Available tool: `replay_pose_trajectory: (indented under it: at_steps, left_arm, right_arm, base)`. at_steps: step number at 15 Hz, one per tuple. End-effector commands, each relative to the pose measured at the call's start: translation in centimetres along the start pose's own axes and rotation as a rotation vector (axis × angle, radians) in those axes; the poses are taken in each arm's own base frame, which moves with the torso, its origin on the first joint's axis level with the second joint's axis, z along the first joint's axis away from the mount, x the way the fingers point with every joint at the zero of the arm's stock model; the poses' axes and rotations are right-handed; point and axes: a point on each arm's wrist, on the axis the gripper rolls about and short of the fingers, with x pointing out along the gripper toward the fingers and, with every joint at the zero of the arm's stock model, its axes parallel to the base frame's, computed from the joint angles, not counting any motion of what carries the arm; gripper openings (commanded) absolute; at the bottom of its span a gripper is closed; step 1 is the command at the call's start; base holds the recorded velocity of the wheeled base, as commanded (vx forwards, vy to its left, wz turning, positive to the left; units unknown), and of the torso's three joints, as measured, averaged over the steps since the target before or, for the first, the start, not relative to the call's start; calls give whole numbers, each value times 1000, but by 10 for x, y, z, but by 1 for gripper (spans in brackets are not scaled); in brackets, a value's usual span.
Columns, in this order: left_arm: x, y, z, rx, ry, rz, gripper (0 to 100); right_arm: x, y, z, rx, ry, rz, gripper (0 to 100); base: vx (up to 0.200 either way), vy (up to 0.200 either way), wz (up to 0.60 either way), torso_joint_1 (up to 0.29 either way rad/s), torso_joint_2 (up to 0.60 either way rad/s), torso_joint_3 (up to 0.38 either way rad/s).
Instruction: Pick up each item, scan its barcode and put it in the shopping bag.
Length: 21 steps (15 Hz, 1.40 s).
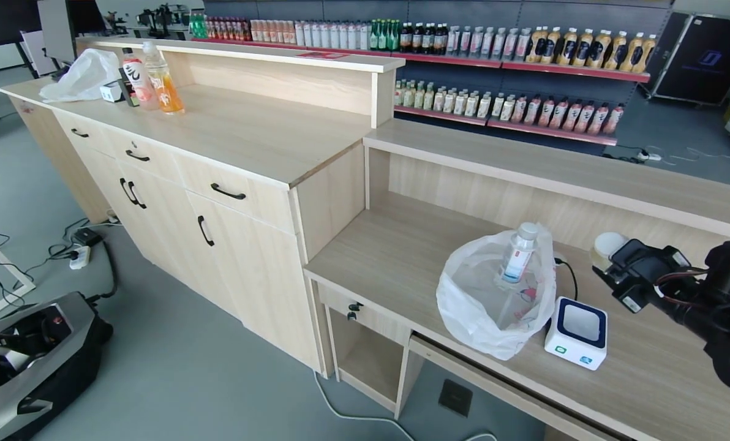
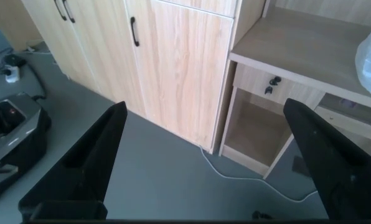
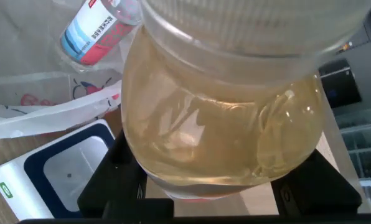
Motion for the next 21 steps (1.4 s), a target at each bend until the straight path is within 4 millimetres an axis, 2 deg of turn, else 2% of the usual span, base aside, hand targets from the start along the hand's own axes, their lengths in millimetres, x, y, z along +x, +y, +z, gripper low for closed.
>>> replay_pose_trajectory:
  at_steps: [1,5,15,21]
  left_arm:
    - [0,0,0,0,0,0,100]
    - [0,0,0,0,0,0,100]
    - [0,0,0,0,0,0,100]
    - [0,0,0,0,0,0,100]
  right_arm:
    - [2,6,-15,-15,12,28,0]
    - [8,15,-24,-16,-75,108,0]
    - [17,29,-47,-70,-62,148,0]
    - [25,35,-53,-82,-76,129,0]
  base:
    - [0,0,0,0,0,0]
    - [0,0,0,0,0,0]
    - [0,0,0,0,0,0]
    - [0,0,0,0,0,0]
